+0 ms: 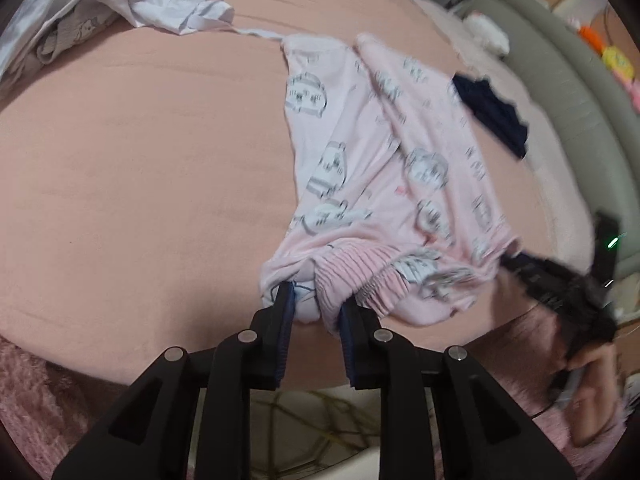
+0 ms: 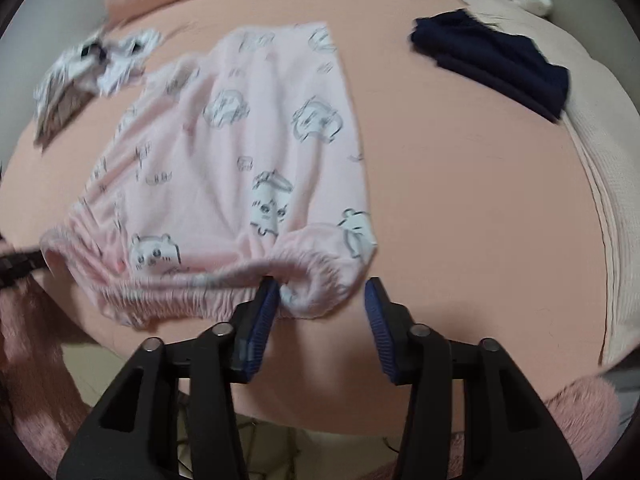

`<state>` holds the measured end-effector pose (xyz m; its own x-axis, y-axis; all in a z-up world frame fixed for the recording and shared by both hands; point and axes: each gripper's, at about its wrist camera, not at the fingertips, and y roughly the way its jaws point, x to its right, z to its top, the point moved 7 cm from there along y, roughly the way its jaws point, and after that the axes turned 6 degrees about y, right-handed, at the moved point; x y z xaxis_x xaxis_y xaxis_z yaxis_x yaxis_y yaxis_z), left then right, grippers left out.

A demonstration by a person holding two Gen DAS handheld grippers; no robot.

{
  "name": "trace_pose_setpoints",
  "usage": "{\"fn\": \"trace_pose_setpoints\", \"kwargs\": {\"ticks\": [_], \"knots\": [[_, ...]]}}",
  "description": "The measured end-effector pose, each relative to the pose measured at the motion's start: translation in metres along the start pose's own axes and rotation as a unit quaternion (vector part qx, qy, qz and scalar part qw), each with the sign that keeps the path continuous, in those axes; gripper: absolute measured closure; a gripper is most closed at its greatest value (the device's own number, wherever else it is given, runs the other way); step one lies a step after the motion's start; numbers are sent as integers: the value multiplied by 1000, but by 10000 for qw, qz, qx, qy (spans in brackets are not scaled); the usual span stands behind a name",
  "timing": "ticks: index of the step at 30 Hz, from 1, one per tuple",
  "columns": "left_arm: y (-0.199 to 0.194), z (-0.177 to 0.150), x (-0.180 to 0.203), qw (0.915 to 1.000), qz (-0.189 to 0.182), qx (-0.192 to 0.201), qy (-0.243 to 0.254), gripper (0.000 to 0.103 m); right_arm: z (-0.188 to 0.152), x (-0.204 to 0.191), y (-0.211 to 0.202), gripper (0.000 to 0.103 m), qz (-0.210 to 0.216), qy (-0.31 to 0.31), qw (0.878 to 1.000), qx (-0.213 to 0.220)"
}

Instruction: Fold clothes

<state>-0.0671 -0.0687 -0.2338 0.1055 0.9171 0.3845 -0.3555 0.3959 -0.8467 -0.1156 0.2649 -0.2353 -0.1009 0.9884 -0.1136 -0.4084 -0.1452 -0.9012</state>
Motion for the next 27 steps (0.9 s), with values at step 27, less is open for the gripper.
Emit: {"fn": "trace_pose_setpoints", "kwargs": {"ticks": [27], "knots": [[12,-5,-16,10000,-30,-28,-55,79,-27,9,-4,79,448,456,9969,-464]]}}
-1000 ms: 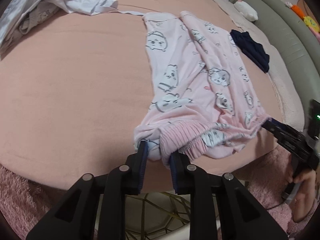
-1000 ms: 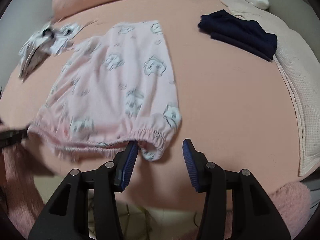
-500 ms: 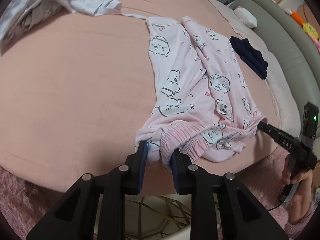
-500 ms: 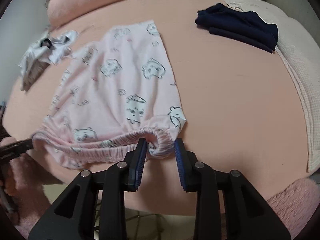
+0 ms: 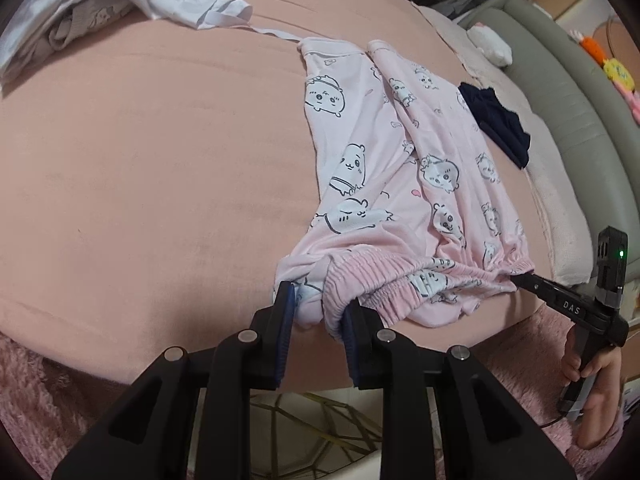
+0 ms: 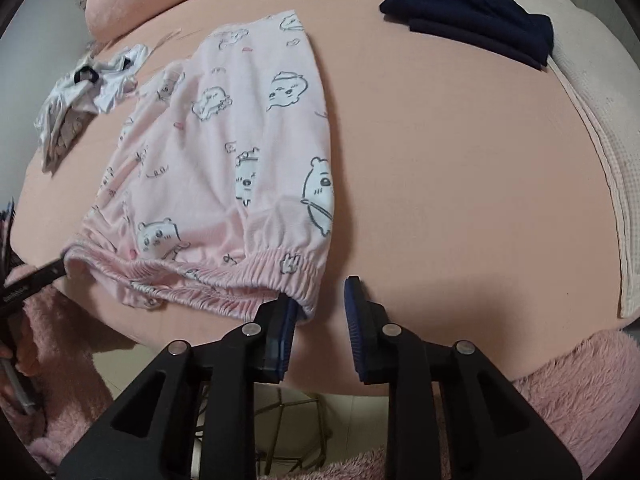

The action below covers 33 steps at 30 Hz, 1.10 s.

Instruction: Fold clothes

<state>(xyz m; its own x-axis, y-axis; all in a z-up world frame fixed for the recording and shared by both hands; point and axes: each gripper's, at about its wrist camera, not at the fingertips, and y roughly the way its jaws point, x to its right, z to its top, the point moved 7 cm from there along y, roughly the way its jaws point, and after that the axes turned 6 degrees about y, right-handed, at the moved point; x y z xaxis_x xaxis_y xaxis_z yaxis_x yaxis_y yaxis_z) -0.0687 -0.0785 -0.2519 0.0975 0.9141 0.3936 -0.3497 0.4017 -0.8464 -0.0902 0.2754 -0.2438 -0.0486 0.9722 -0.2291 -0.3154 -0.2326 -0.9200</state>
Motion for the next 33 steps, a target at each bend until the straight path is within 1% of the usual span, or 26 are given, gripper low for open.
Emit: {"fn": "trace_pose_setpoints", "kwargs": {"ticks": [1,4,8,9,10,11,12,13,14,16,17,18,19,20,21,22,23,24,25,26,27,28,30,31,33], "knots": [[-1,0,0,10000,-35,9,-40,79,0,0,-3,79,77,21,10000,7],[-2,-1,1,9999,-68,50,-68,79,-5,-7,-7,74,197,-121,9997,46],[1,-3,5,10000,43,30,-10,79,-2,-12,11,74,-31,-264,9996,31],[3,-1,7,9998,180,-9,77,84,4,-11,17,76,-92,-312,9995,33],[4,3,9,9991,360,-59,197,88,13,-9,20,91,-187,-387,9991,45],[4,9,12,9986,455,-77,269,93,18,-8,22,100,-293,-453,9985,72],[1,25,14,9985,459,-42,307,94,25,-7,20,100,-346,-476,9982,120],[-9,49,18,9983,444,99,367,94,37,-9,11,100,-328,-449,9982,241],[-21,76,22,9977,432,283,442,94,60,-12,-7,100,-291,-427,9974,495],[-64,142,40,9933,389,847,678,94,117,-23,-60,100,-220,-425,9917,1194],[-93,174,54,9890,328,1181,822,94,145,-30,-92,100,-203,-459,9861,1581],[-127,200,72,9820,304,1568,1010,94,167,-38,-125,100,-164,-489,9791,1969],[-164,221,90,9724,305,1970,1211,94,184,-46,-159,100,-102,-514,9704,2357],[-200,243,108,9608,305,2368,1409,94,202,-56,-203,100,-29,-537,9571,2847],[-234,254,123,9491,340,2708,1571,94,212,-65,-247,100,44,-561,9412,3331],[-266,261,137,9370,392,3018,1714,94,217,-72,-283,100,104,-588,9273,3695],[-286,261,144,9286,441,3217,1796,94,217,-77,-311,100,168,-594,9150,3986],[-301,257,149,9222,488,3361,1847,94,213,-80,-331,100,238,-578,9052,4203],[-308,249,151,9186,542,3428,1892,94,207,-82,-344,100,304,-564,8980,4352],[-305,239,149,9203,564,3375,1897,94,197,-85,-350,100,367,-553,8939,4434],[-297,229,145,9239,569,3281,1885,94,188,-84,-344,100,374,-542,8957,4398],[-280,216,136,9324,543,3072,1826,94,177,-81,-325,100,322,-531,9036,4238],[-227,189,112,9537,500,2500,1596,94,156,-76,-288,100,216,-510,9185,3915],[-200,176,100,9630,481,2207,1471,94,144,-70,-262,100,160,-456,9289,3672],[-133,141,70,9801,528,1511,1171,94,117,-50,-196,100,41,-256,9533,3008]]}}
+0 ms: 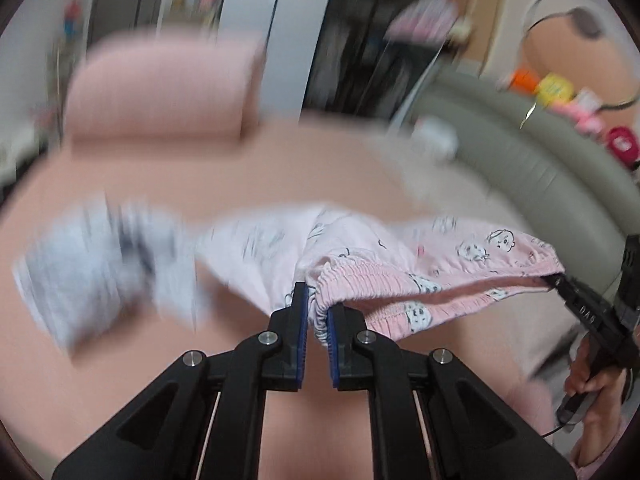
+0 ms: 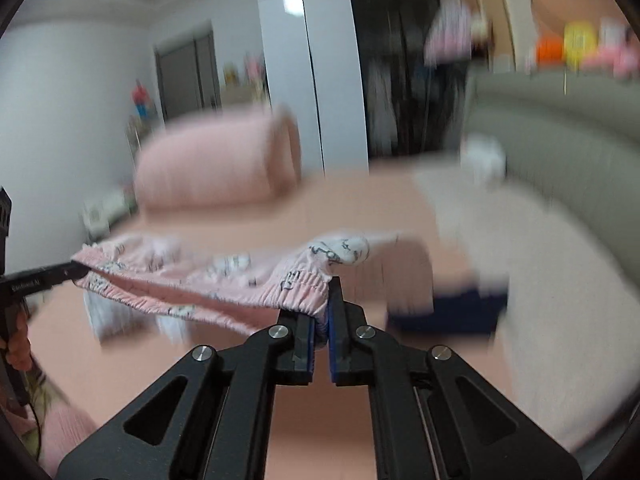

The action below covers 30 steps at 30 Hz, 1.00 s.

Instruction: Fold clothes

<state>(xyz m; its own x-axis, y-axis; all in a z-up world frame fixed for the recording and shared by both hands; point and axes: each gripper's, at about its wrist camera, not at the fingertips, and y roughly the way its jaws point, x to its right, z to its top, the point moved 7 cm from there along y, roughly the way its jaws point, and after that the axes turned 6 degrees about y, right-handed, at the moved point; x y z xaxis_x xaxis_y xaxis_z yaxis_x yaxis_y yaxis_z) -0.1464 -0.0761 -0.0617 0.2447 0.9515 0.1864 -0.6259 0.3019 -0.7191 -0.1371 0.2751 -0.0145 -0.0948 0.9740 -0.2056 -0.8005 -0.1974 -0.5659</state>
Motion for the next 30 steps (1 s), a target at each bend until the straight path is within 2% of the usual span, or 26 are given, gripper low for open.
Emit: {"fn": "trace_pose_setpoints", "kwargs": {"ticks": [3,5,6,7,14,19,22,24,25,26,28,30], "knots": [[70,-86,-12,9944,104,-1024,-240,94,-91,25,55,100,-236,245,9938,-1062],[109,-139,-16,9857,215,-1645,-306,94,-152,42,90,100,-392,407,9827,-1764],[116,-152,-15,9851,291,-1680,-246,94,-182,50,107,100,-469,488,9751,-2111],[117,-158,-14,9867,378,-1577,-139,94,-198,54,115,100,-514,510,9711,-2273],[95,-159,-7,9913,557,-1191,-61,94,-196,51,97,100,-486,366,9768,-2053],[83,-149,-2,9912,594,-1170,163,94,-185,45,84,100,-368,416,9789,-1968],[84,-157,-1,9895,501,-1350,139,93,-192,47,82,100,-443,374,9739,-2192],[96,-172,-3,9843,175,-1753,-127,82,-211,52,86,98,-604,252,9614,-2673],[99,-179,-6,9813,-6,-1893,-351,81,-214,54,86,98,-653,213,9576,-2799],[97,-179,-10,9810,-156,-1855,-548,81,-210,53,84,97,-653,214,9588,-2755],[84,-169,-16,9834,-354,-1613,-757,80,-200,51,78,91,-647,178,9627,-2619],[70,-156,-15,9882,-345,-1342,-656,71,-187,44,66,76,-630,21,9703,-2335]]}}
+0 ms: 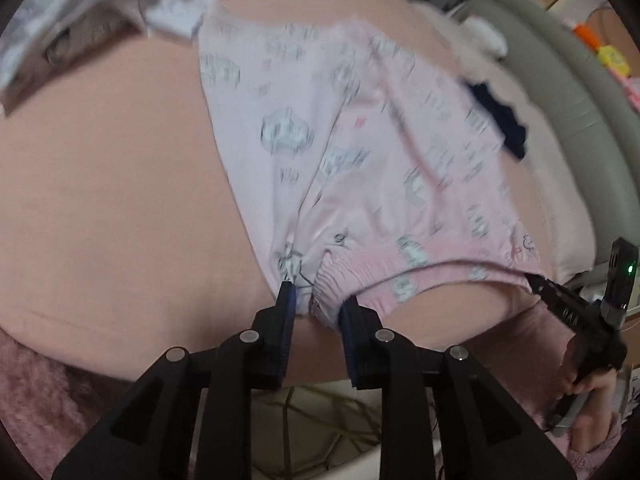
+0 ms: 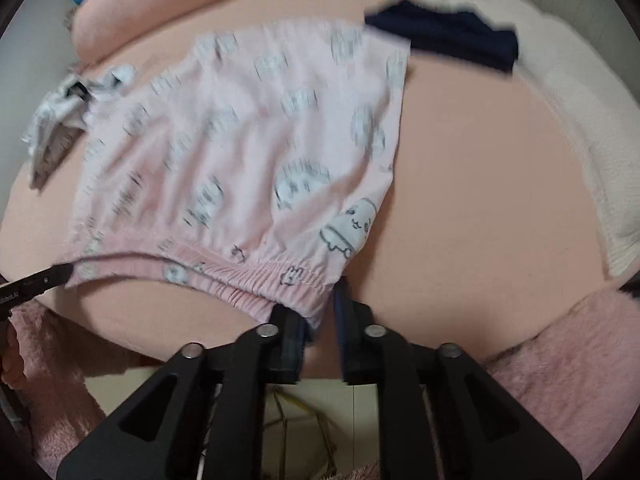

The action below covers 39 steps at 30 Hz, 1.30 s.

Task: Fold clothes
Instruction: 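Lower the waistband onto the bed with both grippers, smoothing the pants flat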

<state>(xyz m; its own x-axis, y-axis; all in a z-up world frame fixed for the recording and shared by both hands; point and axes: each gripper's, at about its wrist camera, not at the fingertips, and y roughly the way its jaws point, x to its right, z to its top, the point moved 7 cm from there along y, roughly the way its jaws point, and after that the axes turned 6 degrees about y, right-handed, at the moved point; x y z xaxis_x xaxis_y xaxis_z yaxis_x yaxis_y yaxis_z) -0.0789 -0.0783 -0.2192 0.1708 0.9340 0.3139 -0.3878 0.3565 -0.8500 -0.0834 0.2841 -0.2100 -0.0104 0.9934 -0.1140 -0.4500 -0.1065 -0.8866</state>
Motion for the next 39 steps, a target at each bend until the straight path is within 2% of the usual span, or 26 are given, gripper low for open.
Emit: {"fn": "trace_pose_setpoints", "kwargs": {"ticks": [1,4,6,8,14,18,21,22,23,25,27,29,32,34,36,39], "knots": [[-5,4,4,9998,81,84,136,69,3,-4,-8,66,-31,-104,9998,150],[-15,13,20,9948,685,257,705,68,5,-21,-21,67,-241,-602,9973,355],[-14,15,27,9949,589,175,797,68,5,-30,-25,67,-400,-883,9946,382],[-8,12,34,9952,392,76,892,68,5,-34,-21,67,-370,-1041,9932,359],[42,11,58,9878,315,-357,1480,68,4,-47,-10,66,-279,-1510,9877,288],[53,16,68,9819,531,-422,1768,68,4,-55,-2,66,-219,-1821,9827,241],[54,12,67,9739,814,-504,2060,68,8,-53,-3,65,-600,-1867,9800,326],[54,10,65,9708,925,-537,2148,68,9,-50,-3,60,-700,-1778,9810,329],[54,8,64,9675,1037,-570,2235,68,7,-41,1,57,-789,-1669,9826,219],[51,6,58,9713,983,-540,2097,68,-2,-16,20,58,-940,-1409,9853,-237],[45,4,56,9732,797,-520,2093,68,-3,4,20,58,-733,-896,9926,-381],[45,5,56,9740,780,-477,2074,68,-1,23,15,58,-398,-292,9979,-417],[47,6,57,9754,764,-387,2029,68,8,30,-9,58,12,225,9996,-166],[47,5,58,9774,682,-323,1974,68,13,16,-24,56,167,-24,9998,131],[45,5,60,9794,502,-283,1936,68,14,-14,-29,56,430,-605,9969,262],[43,2,68,9786,388,-305,1997,68,3,-54,-1,56,454,-1456,9883,-34]]}}
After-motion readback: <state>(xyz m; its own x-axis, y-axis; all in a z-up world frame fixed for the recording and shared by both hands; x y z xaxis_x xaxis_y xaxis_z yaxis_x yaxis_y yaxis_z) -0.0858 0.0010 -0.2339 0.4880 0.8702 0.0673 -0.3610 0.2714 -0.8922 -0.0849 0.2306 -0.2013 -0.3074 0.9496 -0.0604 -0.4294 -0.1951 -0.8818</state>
